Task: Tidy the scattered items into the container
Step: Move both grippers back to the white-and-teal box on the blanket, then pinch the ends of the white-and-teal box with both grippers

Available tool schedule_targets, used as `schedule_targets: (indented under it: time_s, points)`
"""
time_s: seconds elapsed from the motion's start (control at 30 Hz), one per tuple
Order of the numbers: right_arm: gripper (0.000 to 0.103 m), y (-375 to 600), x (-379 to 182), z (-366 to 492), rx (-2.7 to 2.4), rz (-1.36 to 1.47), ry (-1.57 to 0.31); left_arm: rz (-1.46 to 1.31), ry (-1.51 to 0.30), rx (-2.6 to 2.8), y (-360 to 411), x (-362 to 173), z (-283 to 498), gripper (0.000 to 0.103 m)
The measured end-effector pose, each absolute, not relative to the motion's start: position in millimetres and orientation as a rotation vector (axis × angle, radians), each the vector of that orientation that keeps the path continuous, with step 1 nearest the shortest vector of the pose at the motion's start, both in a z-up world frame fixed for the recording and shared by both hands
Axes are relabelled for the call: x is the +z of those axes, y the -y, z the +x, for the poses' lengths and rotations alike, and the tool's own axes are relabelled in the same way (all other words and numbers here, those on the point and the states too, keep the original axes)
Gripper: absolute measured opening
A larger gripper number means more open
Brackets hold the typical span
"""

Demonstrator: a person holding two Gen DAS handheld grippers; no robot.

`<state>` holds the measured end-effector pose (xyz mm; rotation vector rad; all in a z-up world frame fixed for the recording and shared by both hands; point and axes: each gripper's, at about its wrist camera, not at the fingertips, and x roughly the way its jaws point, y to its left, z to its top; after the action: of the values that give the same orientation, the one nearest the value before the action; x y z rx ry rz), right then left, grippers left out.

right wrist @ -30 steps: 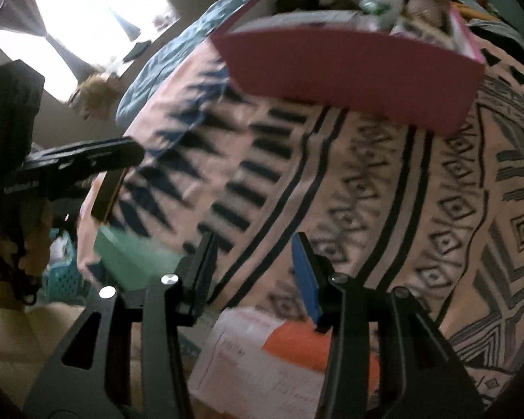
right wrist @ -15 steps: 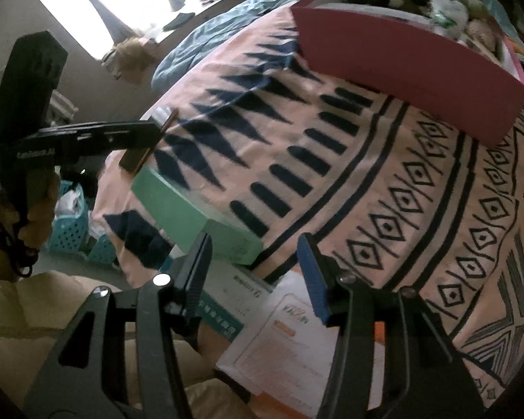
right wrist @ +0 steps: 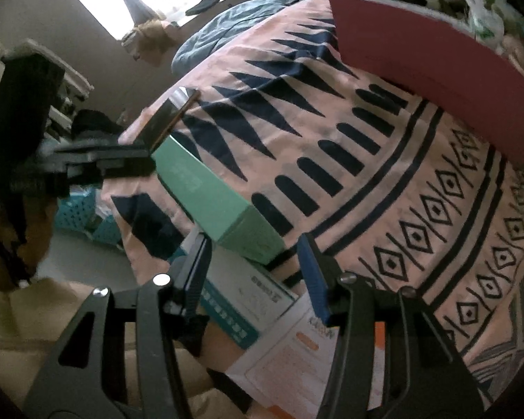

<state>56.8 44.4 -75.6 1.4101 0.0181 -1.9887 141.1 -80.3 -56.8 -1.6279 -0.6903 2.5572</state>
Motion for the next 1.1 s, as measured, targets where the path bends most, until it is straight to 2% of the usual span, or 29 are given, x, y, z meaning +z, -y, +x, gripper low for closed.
schedule_targets:
  time_s: [0.23,0.7,0.9,0.93,0.97,1.0,1.1]
  points:
    - [0.053,-60,-88,35,-2.038,1.509,0.100,-1.726,0.612,2.473,64,-78,135,0.066]
    - [0.053,-51,-71,75,-1.909,1.440,0.004,-1.863,0.571,2.351,39,-109,138,0.066]
    - [0.052,-32,-90,88,-1.800,1.526,-0.131,-1.883,0.593,2.369,39,-110,143,0.066]
    - [0.046,-34,-93,88,-1.798,1.546,-0.138,-1.885,0.597,2.370,38,-111,145,0.066]
    - [0.034,-36,-95,88,-1.804,1.565,-0.159,-1.888,0.599,2.371,38,-111,146,0.066]
    - [0.029,-37,-95,89,-1.821,1.575,-0.195,-1.888,0.600,2.372,37,-111,147,0.066]
    - [0.026,-43,-97,91,-1.862,1.598,-0.303,-1.887,0.602,2.370,34,-111,150,0.066]
